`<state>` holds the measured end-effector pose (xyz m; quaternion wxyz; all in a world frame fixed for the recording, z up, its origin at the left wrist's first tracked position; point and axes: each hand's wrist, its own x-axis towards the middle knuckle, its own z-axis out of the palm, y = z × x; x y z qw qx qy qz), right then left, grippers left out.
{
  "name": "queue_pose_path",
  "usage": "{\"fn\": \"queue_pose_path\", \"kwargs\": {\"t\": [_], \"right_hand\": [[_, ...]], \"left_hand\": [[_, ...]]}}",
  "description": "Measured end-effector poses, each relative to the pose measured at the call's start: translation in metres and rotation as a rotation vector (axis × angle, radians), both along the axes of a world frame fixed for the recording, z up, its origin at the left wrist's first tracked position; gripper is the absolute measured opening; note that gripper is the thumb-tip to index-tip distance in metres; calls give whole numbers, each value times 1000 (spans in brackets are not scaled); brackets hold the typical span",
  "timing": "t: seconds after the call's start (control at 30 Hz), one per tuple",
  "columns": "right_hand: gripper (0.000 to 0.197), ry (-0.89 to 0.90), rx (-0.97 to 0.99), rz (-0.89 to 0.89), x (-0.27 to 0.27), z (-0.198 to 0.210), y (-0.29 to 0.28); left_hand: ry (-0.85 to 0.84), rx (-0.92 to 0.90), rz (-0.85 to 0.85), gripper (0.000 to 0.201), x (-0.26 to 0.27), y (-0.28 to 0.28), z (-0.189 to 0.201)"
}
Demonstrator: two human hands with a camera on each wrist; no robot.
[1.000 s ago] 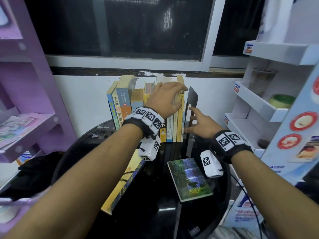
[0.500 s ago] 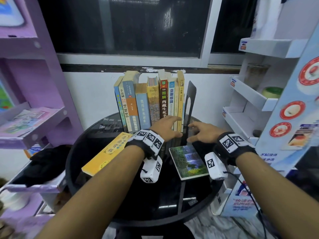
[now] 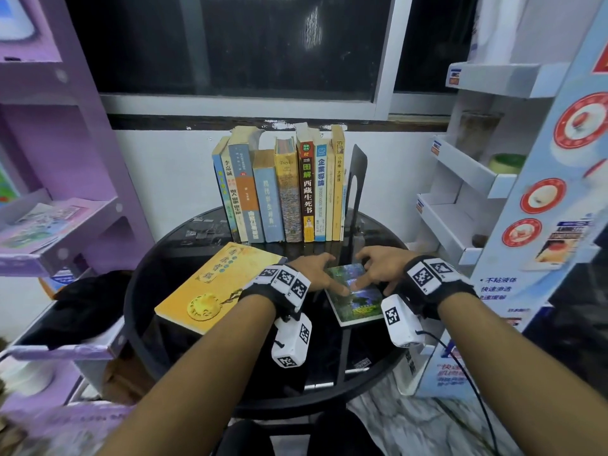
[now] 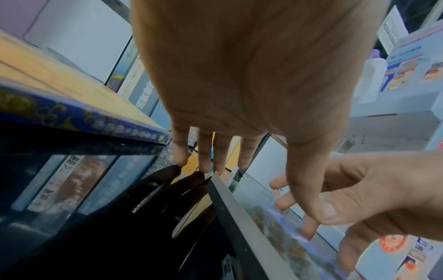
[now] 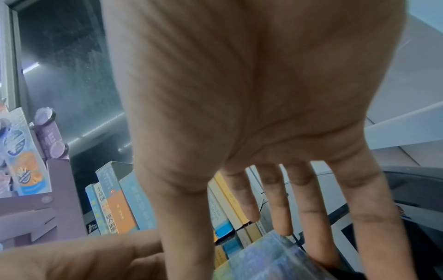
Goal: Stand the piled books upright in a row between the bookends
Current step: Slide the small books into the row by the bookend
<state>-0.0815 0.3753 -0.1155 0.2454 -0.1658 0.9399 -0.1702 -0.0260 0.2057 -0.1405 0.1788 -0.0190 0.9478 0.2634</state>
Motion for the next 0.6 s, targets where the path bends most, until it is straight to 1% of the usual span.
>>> {"fn": "queue_pose_path", "kwargs": {"t": [0.17,0.23,0.33,0.5,0.6], "right_hand": [[94,21,52,9,3,-2,0],[95,41,61,10,5,-4,-2],[90,38,46,-9,5,-5,-2],[92,-24,-16,-35,4,-8,2],[85,-66,-57,-41,3,-9,4]], "left_hand": [[91,-185,-60,98,2,5,-2],[114,-223,-63,97,2,8,-4],[112,-225,-51,98,2,10,-3],[79,-242,-51,95,-1,11,0],[83,-231,-37,95,-2,12,0]]}}
